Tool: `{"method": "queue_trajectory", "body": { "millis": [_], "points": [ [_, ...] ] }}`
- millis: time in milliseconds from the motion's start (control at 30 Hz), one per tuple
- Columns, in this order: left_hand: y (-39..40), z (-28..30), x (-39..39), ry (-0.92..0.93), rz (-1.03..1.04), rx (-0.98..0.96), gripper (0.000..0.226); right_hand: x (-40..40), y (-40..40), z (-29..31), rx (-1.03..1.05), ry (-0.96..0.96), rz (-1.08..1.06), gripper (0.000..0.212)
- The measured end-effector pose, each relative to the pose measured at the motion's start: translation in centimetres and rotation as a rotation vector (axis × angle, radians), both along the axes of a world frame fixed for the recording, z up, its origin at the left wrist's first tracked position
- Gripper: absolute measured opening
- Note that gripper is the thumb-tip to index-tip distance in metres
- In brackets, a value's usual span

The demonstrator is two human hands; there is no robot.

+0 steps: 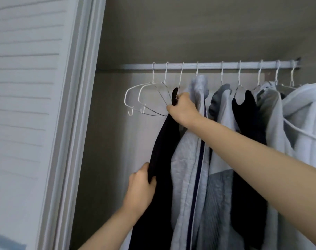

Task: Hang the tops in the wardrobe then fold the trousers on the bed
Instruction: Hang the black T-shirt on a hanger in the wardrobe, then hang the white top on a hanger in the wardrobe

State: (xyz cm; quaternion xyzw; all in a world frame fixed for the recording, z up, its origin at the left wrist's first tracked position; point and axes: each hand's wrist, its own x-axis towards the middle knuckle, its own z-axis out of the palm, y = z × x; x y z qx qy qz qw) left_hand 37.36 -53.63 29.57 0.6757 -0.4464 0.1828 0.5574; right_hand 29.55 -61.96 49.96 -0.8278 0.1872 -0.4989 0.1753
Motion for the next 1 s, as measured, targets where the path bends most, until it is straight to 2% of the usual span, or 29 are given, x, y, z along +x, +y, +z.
{"method": "queue_trajectory", "body": {
  "millis": [200, 333, 500, 667, 767, 833, 933, 1000],
  "points": [
    [2.4, -1.0, -3.1, 0.042, -0.018, 0.136, 0.023, -4.6, 3.2, -7.2, -0.034, -0.079, 0.21, 0.052],
    [6.6, -2.7, -5.7, 0.158, -0.006, 0.315, 0.022, -7.2, 5.3, -13.6, 0.015, -0.009, 0.344, 0.043],
    [14.6, -7.2, -12.2, 0.238, 0.164, 0.356, 0.03, -11.6, 9.3, -22.4, 0.077, 0.035, 0.573, 0.028],
    [25.2, -13.6, -21.7, 0.219, 0.437, 0.508, 0.031, -16.2, 16.6, -30.2, 0.068, 0.209, 0.863, 0.024],
    [32.8, -17.1, -29.8, 0.344, 0.643, 0.456, 0.029, -19.5, 23.8, -33.8, 0.097, 0.341, 1.06, 0.023],
    [37.3, -19.6, -34.9, 0.427, 0.792, 0.395, 0.029, -21.8, 29.0, -35.7, 0.036, 0.431, 1.186, 0.024],
    [43.9, -23.3, -44.3, 0.565, 1.054, 0.216, 0.027, -26.6, 37.2, -38.8, -0.023, 0.525, 1.419, 0.026],
    [47.3, -25.6, -50.8, 0.62, 1.242, 0.084, 0.034, -30.2, 41.7, -40.6, -0.058, 0.573, 1.561, 0.025]
  ]
}}
